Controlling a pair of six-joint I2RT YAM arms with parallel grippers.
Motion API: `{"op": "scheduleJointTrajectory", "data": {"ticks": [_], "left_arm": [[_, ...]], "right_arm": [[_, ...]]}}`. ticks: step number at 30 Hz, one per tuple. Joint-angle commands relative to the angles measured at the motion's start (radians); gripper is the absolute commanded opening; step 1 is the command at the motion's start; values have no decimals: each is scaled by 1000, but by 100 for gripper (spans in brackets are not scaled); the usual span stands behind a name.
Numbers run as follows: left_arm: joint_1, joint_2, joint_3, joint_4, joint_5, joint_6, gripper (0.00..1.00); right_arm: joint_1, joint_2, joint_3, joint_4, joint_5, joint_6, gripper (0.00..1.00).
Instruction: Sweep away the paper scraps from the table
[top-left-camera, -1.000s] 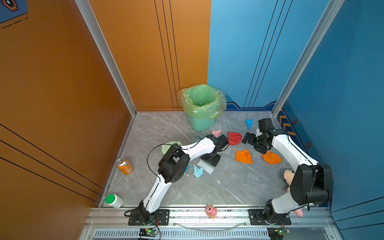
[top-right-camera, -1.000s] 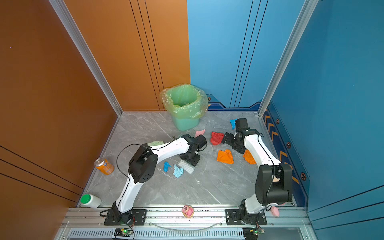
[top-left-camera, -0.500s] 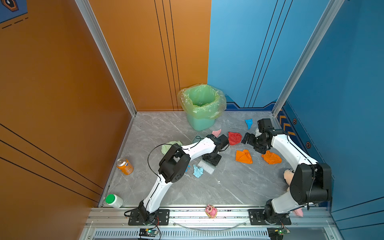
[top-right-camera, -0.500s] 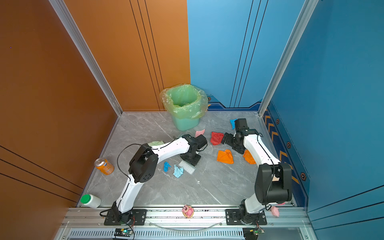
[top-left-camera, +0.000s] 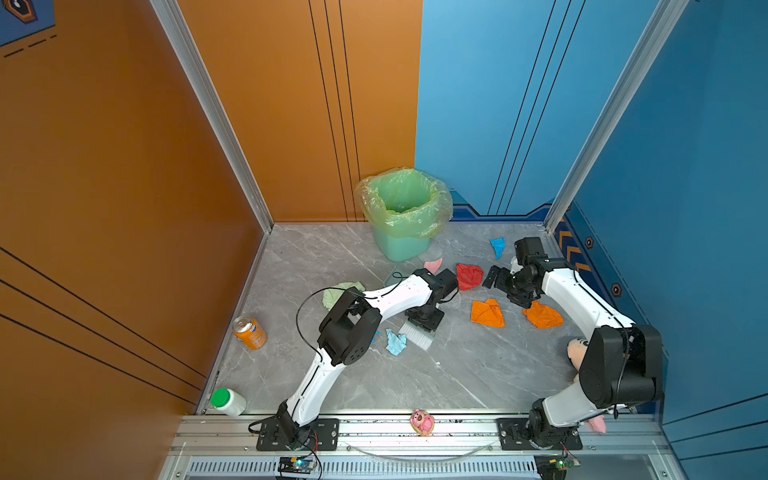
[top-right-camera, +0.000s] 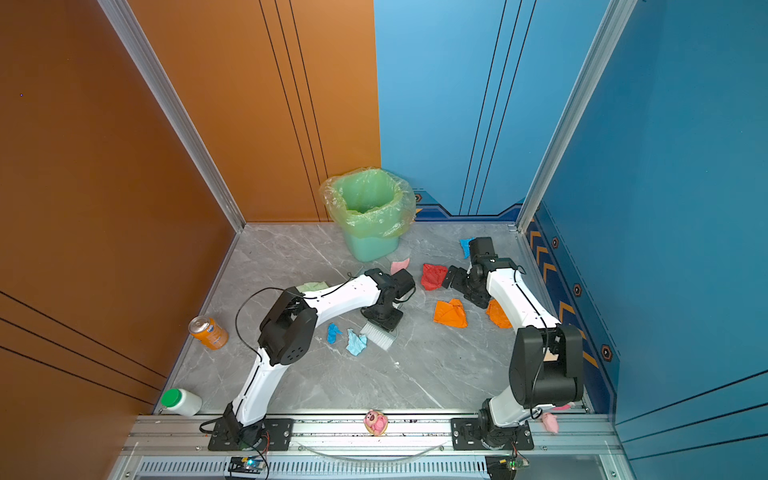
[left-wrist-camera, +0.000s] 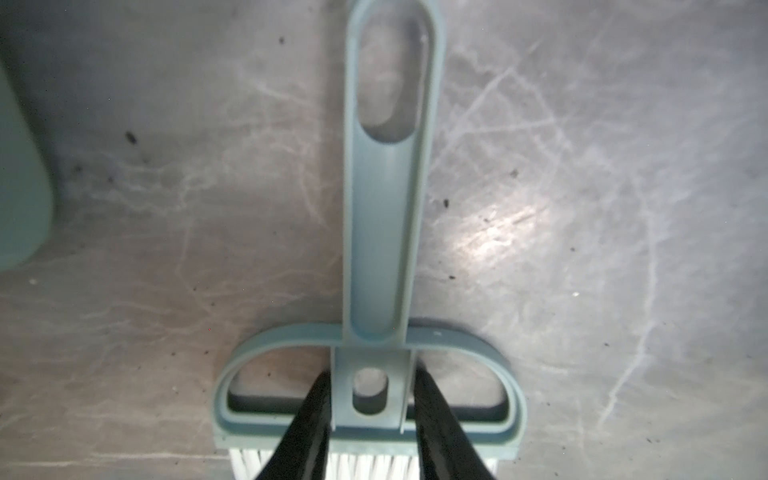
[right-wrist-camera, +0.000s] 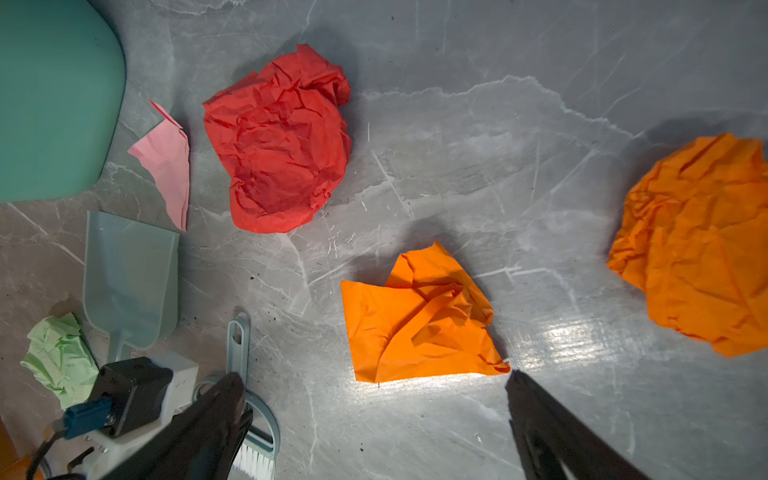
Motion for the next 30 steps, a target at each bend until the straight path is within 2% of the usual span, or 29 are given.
{"op": "scheduleJointTrajectory", "data": {"ticks": [1,15,25,30], "left_arm": [[-3,95,-30,-22,-15,7,32],[-2,70,-10,-17,-89,47,18],[5,39,0,-11,-47,112,12],[14,14,7,-11,-15,151,4]], "right_arm": [[6,15,29,-20,1,3,100],[6,29,42,-20,-31,-48,100],[15,6,54,-19,-127,-219,100],[19,-24,27,9,-183,-318,100]]}}
